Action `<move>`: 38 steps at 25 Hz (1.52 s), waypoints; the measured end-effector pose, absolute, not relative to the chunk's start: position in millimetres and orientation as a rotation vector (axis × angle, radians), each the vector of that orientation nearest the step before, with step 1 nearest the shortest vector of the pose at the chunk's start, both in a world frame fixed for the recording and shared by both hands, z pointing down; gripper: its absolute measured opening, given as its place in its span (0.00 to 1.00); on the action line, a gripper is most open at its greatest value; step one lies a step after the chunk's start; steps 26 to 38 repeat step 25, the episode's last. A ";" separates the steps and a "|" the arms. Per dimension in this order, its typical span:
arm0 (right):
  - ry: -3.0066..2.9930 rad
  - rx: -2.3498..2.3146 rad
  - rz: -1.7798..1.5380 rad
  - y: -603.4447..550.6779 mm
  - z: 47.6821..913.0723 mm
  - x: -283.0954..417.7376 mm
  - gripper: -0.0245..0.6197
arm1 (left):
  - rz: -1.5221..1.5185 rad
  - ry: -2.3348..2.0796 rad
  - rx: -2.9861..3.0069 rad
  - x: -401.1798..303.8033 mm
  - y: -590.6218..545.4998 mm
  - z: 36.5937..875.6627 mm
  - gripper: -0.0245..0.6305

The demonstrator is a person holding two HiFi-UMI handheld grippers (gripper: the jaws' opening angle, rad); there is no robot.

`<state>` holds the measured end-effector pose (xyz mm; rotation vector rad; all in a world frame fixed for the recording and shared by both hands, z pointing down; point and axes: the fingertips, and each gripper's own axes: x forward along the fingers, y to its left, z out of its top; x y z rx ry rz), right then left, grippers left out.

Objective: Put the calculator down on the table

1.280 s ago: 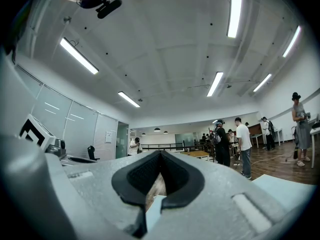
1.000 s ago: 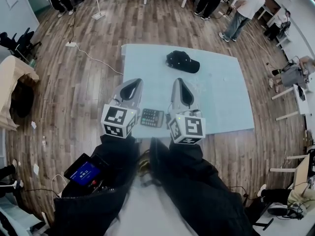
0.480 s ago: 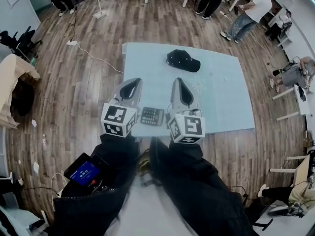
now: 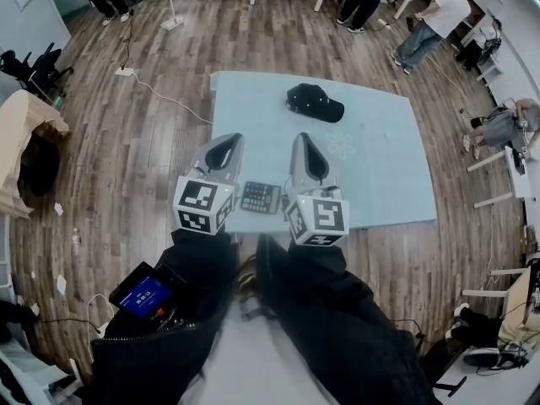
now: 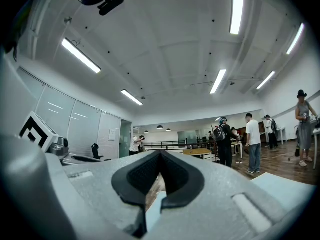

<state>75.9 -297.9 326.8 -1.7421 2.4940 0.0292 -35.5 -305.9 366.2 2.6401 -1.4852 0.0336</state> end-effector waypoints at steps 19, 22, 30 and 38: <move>2.512 -1.755 0.015 -296.7 326.3 78.8 0.04 | 0.067 -1.467 2.639 -29.1 -305.5 365.8 0.03; 2.513 -1.752 0.013 -296.1 329.1 78.0 0.04 | 0.073 -1.466 2.641 -28.9 -305.0 368.9 0.03; 2.517 -1.752 0.014 -296.2 331.1 78.3 0.04 | 0.080 -1.463 2.643 -27.7 -305.0 371.3 0.03; 2.517 -1.752 0.014 -296.2 331.1 78.3 0.04 | 0.080 -1.463 2.643 -27.7 -305.0 371.3 0.03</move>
